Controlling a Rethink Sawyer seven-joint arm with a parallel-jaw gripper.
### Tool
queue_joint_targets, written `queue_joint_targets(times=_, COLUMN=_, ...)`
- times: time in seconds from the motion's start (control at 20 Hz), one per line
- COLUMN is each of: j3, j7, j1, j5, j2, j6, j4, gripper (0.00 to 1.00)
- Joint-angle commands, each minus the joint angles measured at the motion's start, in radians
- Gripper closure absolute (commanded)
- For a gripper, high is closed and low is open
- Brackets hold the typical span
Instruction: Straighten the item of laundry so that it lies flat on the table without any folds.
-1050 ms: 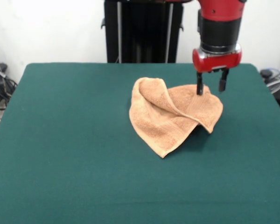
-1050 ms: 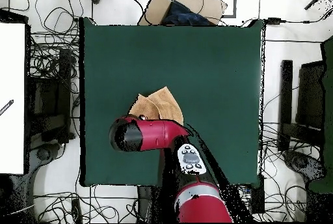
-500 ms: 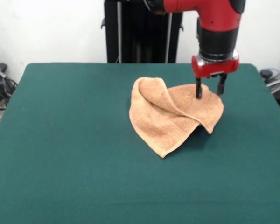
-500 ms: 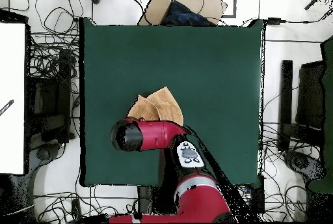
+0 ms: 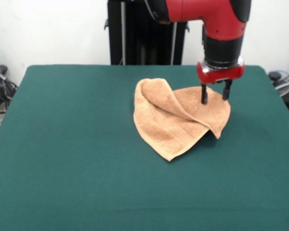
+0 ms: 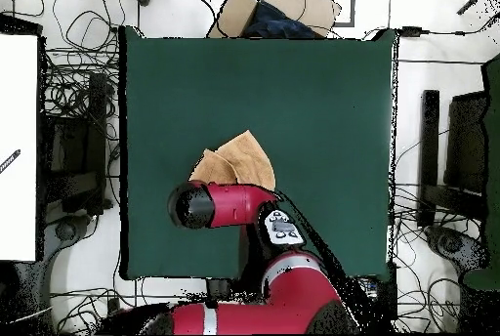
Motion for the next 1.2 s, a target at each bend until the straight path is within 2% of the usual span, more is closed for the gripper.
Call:
queue_joint_targets(times=0.05, j3=-0.007, j7=0.157, j1=0.005, j5=-0.003, j2=0.046, j6=-0.069, j4=-0.058, gripper=0.0)
queue_joint_targets(times=0.25, j3=-0.008, j7=0.155, j1=0.006, j5=-0.004, j2=0.042, j6=-0.072, j4=-0.058, gripper=0.0)
queue_joint_targets(times=0.3, j3=-0.006, j7=0.154, j1=0.005, j5=-0.005, j2=0.042, j6=-0.075, j4=-0.059, gripper=1.0)
queue_joint_targets(times=1.2, j3=0.007, j7=0.138, j1=-0.005, j5=-0.013, j2=0.049, j6=-0.079, j4=-0.062, gripper=1.0)
